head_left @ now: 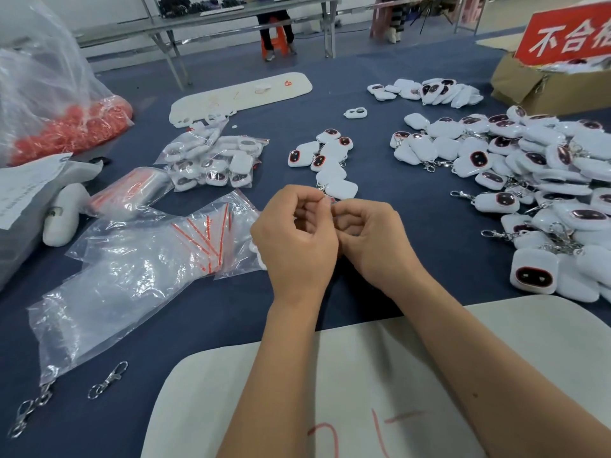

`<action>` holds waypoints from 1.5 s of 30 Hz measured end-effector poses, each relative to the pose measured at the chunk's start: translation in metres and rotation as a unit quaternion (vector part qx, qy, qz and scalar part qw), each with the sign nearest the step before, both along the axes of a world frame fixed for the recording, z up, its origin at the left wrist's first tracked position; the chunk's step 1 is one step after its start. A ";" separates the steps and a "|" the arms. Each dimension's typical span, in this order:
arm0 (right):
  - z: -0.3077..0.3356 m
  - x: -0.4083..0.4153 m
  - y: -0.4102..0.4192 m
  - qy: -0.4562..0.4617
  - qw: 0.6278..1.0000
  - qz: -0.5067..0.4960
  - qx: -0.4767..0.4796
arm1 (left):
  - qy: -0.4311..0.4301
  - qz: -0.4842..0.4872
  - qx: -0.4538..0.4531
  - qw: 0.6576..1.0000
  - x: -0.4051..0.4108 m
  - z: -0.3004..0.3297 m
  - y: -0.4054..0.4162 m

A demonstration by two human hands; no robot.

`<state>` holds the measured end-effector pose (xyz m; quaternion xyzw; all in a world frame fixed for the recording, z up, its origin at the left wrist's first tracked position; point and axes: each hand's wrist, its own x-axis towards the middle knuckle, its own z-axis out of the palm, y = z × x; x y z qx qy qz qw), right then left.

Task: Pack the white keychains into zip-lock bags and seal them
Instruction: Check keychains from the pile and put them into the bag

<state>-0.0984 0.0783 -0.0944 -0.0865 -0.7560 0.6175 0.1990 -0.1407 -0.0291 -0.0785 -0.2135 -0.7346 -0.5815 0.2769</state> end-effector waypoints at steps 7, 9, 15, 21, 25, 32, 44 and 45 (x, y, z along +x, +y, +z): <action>0.005 0.005 0.005 0.047 0.997 -0.050 -0.034 | -0.012 -0.024 -0.032 0.999 -0.002 -0.005 0.005; 0.006 0.006 0.013 0.053 0.983 -0.178 0.009 | -0.021 -0.041 -0.058 0.997 -0.002 -0.007 0.007; 0.011 0.024 0.061 -0.127 0.838 -0.444 0.290 | -0.019 -0.140 -0.161 0.977 0.006 -0.011 0.013; 0.008 0.021 0.065 -0.293 0.812 -0.354 0.360 | -0.080 -0.179 -0.178 0.964 0.004 -0.019 0.018; 0.004 0.015 0.058 -0.217 0.858 -0.273 0.377 | -0.172 -0.171 -0.134 0.961 -0.001 -0.021 0.017; 0.004 0.015 0.040 -0.038 0.957 -0.090 0.273 | -0.205 -0.110 -0.056 0.971 -0.005 -0.017 0.012; 0.006 0.013 0.032 0.069 0.991 0.110 -0.032 | -0.315 -0.129 -0.020 0.940 -0.017 -0.009 -0.003; 0.006 0.013 0.032 0.071 0.988 0.122 -0.056 | -0.328 -0.141 -0.004 0.934 -0.018 -0.009 -0.004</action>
